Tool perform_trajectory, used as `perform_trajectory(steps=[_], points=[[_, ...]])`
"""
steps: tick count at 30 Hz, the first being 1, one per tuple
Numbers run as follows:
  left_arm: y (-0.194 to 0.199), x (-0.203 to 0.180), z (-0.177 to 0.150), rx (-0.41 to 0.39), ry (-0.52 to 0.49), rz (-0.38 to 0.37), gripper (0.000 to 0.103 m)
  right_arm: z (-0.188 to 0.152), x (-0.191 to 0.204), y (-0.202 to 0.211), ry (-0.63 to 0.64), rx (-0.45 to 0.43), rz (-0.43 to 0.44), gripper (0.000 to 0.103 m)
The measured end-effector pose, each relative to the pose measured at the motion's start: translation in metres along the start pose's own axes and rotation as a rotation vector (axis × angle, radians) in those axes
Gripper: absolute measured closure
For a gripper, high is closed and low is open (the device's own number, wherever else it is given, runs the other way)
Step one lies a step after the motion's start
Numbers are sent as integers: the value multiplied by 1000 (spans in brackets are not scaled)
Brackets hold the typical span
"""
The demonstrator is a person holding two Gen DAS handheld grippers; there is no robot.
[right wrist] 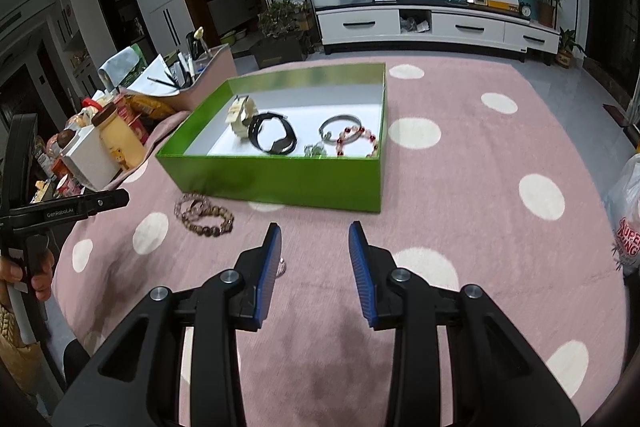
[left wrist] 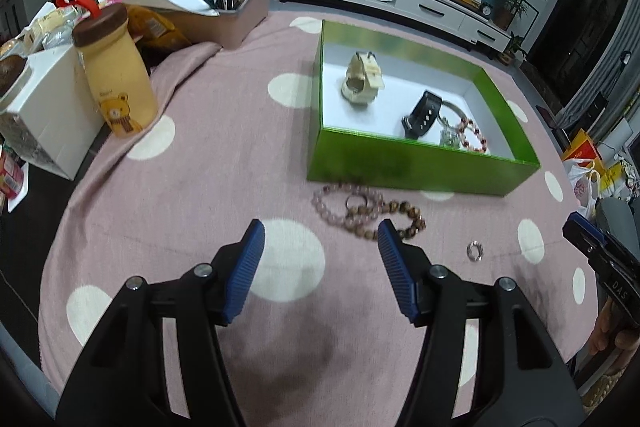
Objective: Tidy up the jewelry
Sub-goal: 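Withdraw both tools from the box over the remaining bracelets and ring, then lower the left tool onto the pink crystal bracelet and close on it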
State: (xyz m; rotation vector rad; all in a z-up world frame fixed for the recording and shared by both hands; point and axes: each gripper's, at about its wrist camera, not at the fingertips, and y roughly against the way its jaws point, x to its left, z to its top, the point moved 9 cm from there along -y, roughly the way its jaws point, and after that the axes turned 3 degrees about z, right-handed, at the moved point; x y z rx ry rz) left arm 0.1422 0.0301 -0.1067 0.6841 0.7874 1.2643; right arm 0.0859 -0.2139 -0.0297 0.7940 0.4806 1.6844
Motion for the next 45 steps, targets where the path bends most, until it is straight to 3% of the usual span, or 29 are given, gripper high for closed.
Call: perform_trajectory(steps=[17, 31, 38, 45], points=[[-20, -18, -47, 45, -87, -16, 43, -48, 21, -25, -12, 109, 63, 68], [-41, -40, -21, 9, -167, -4, 50, -55, 27, -43, -16, 142, 87, 68], [-62, -54, -11, 12, -238, 7, 67, -54, 24, -50, -27, 146, 89, 68], [-77, -59, -5, 13, -292, 23, 72, -52, 23, -56, -32, 149, 90, 68]])
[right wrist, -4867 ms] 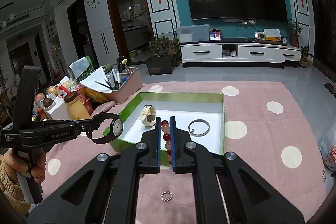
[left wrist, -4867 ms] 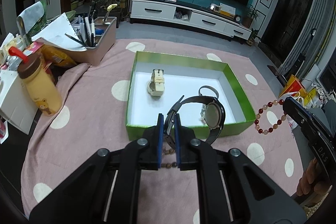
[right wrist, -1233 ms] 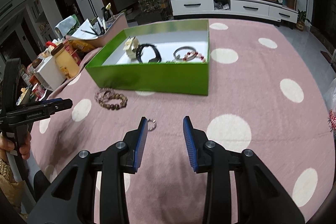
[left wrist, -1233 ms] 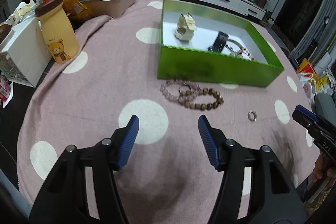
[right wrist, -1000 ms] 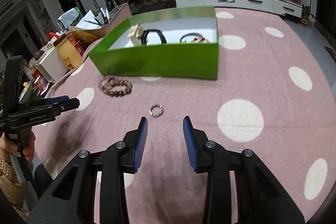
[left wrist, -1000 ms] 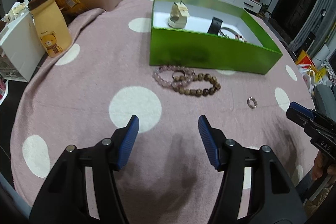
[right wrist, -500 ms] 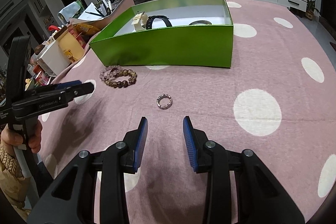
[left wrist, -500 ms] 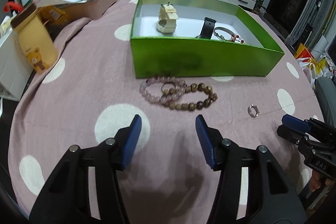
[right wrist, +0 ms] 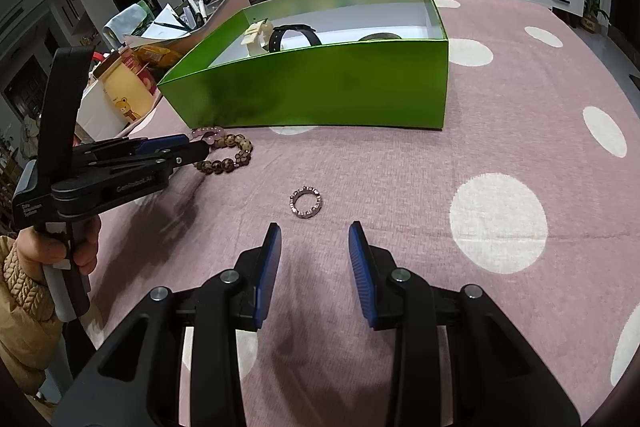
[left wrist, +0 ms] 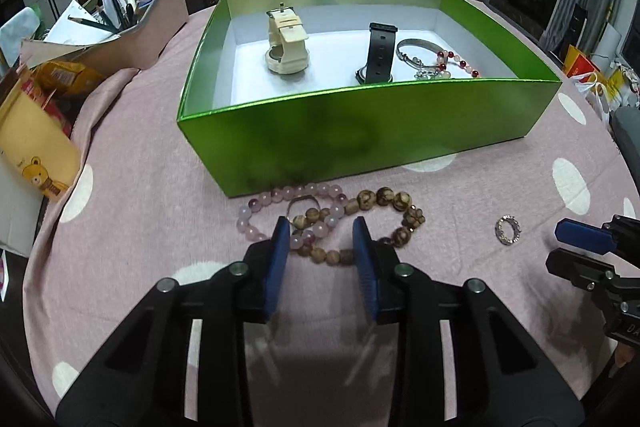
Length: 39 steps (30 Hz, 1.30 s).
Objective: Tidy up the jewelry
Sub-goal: 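Lower the left tool onto the pink crystal bracelet and close on it, then grasp the silver rhinestone ring with the right tool while the left tool holds the pink bracelet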
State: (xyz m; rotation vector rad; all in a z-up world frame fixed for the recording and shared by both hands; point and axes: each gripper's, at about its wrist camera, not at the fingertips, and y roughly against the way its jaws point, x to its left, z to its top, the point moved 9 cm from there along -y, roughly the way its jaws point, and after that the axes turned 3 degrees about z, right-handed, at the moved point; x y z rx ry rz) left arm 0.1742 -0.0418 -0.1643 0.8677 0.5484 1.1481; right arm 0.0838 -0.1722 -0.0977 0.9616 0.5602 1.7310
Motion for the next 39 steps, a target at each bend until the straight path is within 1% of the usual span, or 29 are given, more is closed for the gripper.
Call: perform_trajectory(steps=[2, 5, 8, 11, 18, 21, 22, 24, 26, 27, 35, 39], points=[[-1, 1, 1, -3, -9, 8, 79, 1, 1, -2, 2, 1, 1, 68], [-3, 4, 0, -6, -14, 11, 80, 2, 2, -5, 6, 2, 3, 68], [-1, 2, -3, -17, -49, 20, 82, 3, 4, -7, 9, 4, 4, 68], [1, 0, -8, -12, -72, 7, 85, 3, 3, -8, 8, 4, 5, 68], [2, -2, -13, 14, -96, -33, 87, 5, 4, -9, 7, 4, 5, 68], [1, -3, -14, 26, -118, -14, 88, 5, 3, -10, 9, 5, 1, 68], [0, -2, -14, 33, -112, -3, 89, 5, 3, -10, 10, 6, -1, 68], [-1, -2, -13, 40, -99, -5, 90, 5, 2, -12, 7, 8, -2, 68], [1, -2, -13, 36, -91, 0, 95, 5, 2, -12, 7, 8, -5, 68], [2, -1, -13, 30, -78, -3, 96, 5, 2, -12, 6, 8, -5, 68], [23, 23, -10, -26, 99, -73, 96, 5, 2, -11, 10, 2, -7, 68], [44, 42, -5, -78, 198, -97, 96, 4, 1, -11, 25, 4, -25, 68]])
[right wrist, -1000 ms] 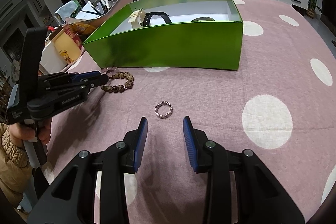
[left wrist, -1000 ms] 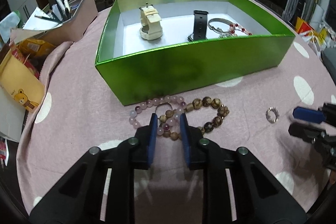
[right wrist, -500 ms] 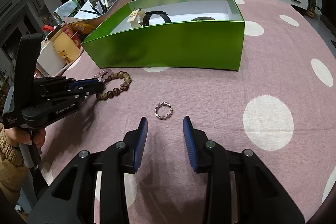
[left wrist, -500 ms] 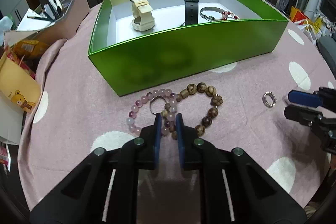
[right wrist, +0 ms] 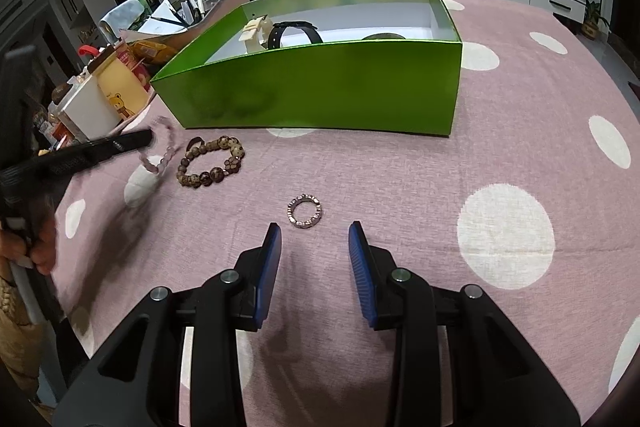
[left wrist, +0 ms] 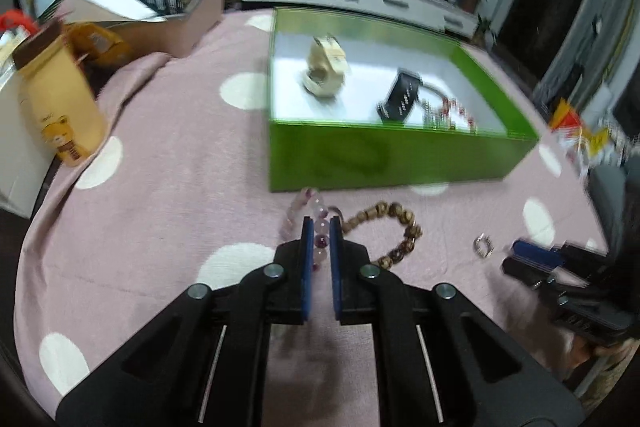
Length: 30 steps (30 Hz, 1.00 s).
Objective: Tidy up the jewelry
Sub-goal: 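Grasp the silver rhinestone ring with the right tool while the left tool holds the pink bracelet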
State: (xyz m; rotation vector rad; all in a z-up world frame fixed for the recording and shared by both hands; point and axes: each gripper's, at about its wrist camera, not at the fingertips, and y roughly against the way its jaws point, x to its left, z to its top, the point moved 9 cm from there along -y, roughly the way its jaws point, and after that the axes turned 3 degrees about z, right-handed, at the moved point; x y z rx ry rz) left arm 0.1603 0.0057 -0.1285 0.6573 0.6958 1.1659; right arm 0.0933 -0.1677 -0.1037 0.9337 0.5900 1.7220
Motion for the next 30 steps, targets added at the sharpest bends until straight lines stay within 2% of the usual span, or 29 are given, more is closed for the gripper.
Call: perform_trajectory(steps=[4, 16, 20, 26, 30], points=[[21, 10, 4, -40, 65, -20, 96, -2, 0, -3, 21, 9, -9, 68], [33, 9, -3, -43, 87, -57, 96, 7, 16, -23, 124, 27, -48, 68], [33, 7, -6, -39, 81, -57, 96, 10, 19, -28, 168, 19, -86, 83], [35, 3, -6, -41, 71, -61, 96, 10, 18, -24, 158, 5, -78, 83], [38, 1, -5, -46, 64, -64, 96, 14, 18, -7, 143, -36, -65, 83]])
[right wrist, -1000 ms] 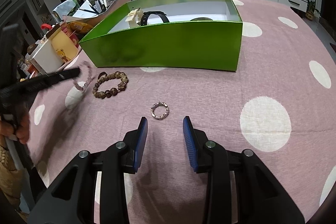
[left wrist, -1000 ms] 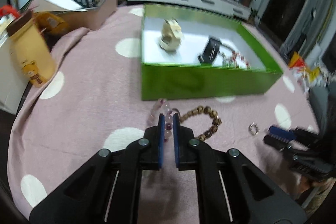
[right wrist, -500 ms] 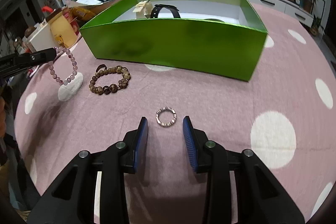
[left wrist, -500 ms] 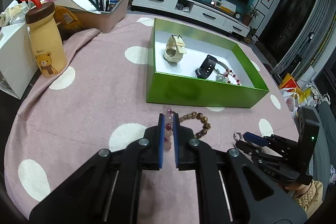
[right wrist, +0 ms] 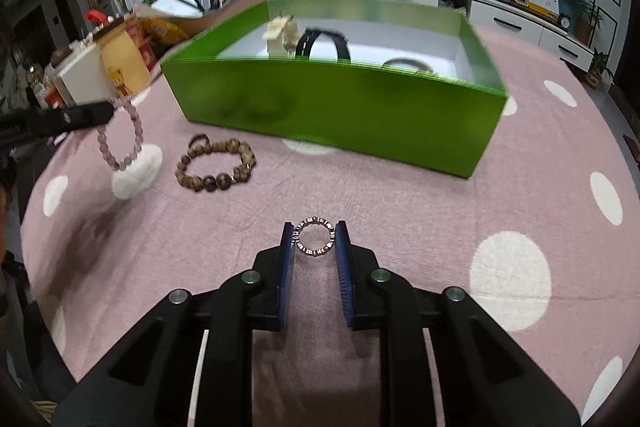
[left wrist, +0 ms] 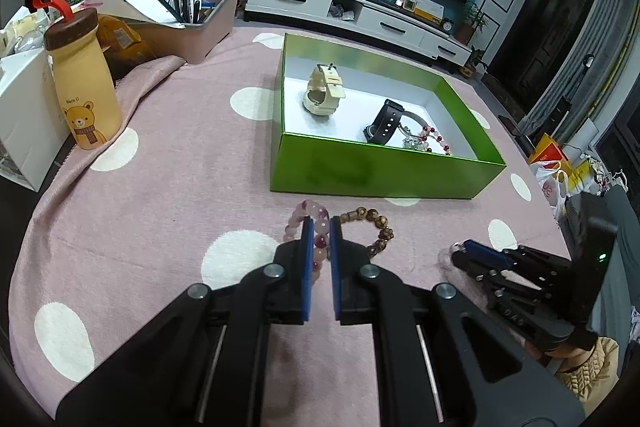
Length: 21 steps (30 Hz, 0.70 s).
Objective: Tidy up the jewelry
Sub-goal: 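Grasp the silver rhinestone ring with the right tool while the left tool holds the pink bracelet, then carry the pink bracelet and rhinestone ring with both tools into the green box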
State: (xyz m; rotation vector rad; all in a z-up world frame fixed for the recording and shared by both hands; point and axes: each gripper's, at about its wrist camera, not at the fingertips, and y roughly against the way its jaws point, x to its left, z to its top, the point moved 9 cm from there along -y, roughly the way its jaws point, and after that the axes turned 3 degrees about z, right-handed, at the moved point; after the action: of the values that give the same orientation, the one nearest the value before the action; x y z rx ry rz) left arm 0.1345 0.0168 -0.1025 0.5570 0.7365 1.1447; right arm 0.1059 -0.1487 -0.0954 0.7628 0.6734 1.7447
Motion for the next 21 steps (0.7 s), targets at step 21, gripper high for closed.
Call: perform_trajectory(steps=[21], points=[[33, -10, 34, -82, -10, 16, 96, 53, -6, 84, -69, -252, 9, 83]])
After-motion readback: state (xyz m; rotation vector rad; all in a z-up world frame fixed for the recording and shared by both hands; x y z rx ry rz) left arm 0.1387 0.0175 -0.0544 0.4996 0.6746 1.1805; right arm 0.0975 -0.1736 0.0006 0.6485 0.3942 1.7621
